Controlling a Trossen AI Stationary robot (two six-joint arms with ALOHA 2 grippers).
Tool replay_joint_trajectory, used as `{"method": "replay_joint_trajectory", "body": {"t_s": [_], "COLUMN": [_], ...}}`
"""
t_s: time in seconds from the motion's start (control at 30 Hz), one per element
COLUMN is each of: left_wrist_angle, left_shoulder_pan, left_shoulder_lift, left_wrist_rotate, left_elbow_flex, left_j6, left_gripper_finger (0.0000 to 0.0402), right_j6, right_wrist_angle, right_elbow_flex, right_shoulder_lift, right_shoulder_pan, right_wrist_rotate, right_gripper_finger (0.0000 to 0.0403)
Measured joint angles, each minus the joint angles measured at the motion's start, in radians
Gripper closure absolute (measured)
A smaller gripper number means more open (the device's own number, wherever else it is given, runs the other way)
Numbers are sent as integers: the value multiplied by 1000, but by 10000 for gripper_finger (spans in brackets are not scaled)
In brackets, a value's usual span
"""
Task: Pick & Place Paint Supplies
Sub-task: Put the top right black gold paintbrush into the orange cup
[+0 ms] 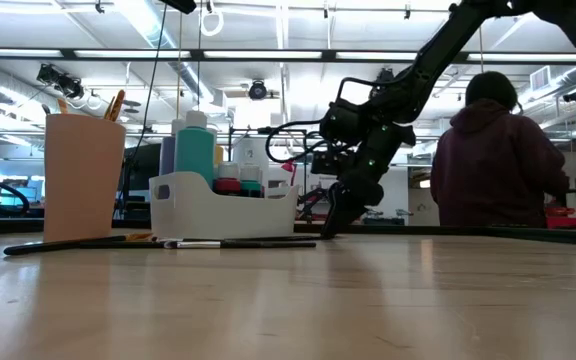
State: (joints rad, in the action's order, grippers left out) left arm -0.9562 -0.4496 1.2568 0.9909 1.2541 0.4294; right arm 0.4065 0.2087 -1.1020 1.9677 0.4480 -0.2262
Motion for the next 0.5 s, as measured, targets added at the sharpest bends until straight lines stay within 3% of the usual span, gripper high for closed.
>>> {"method": "replay_joint_trajectory", "body": {"t_s": [0.17,0.5], "left_wrist_angle": [0,0], "left_shoulder_pan": [0,0], "left_shoulder_lift": [0,0], "left_wrist_rotate": [-1,-74], "left_elbow_flex": [0,0], "left_j6": [0,4], "left_gripper_finger": [264,264], "right_j6": [9,-2], "right_wrist_angle": [19,79], "right_elbow_flex": [1,1], "right_shoulder_lift": [-2,-8], "right_shoulder_pan": [-28,-56], "right_wrist_rotate": [34,72], "right_gripper_finger": [261,355]}}
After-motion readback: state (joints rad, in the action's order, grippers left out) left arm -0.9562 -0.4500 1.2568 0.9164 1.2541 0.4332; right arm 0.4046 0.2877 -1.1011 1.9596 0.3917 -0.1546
